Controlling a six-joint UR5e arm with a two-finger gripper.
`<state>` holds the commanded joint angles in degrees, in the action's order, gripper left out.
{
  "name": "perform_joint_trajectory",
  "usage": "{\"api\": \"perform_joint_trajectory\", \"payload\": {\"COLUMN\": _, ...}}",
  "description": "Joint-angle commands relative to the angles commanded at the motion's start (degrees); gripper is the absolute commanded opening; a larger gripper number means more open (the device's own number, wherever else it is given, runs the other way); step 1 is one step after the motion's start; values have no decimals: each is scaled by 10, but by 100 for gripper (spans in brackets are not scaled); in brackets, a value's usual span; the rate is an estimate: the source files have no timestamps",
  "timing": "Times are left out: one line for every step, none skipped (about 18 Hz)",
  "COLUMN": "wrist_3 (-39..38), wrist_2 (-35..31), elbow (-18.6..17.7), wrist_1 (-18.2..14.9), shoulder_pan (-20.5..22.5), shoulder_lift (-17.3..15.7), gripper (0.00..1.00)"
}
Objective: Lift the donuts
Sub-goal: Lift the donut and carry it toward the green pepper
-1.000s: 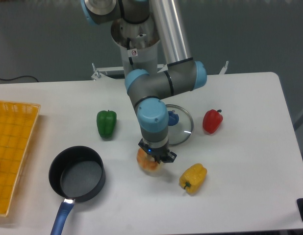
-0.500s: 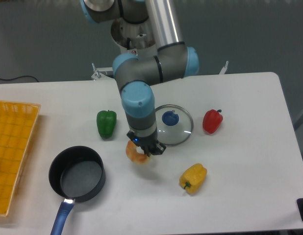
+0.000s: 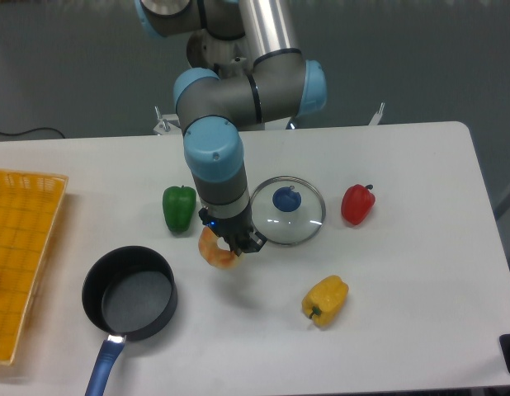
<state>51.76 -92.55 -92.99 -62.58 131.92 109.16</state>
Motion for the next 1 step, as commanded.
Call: {"api": "perform_joint_trajectory", "payload": {"wrist_3": 0, "wrist_2": 0, "elbow": 3, "wrist_1": 0, "shoulder_pan": 0, "shoulder_lift": 0, "gripper": 15}}
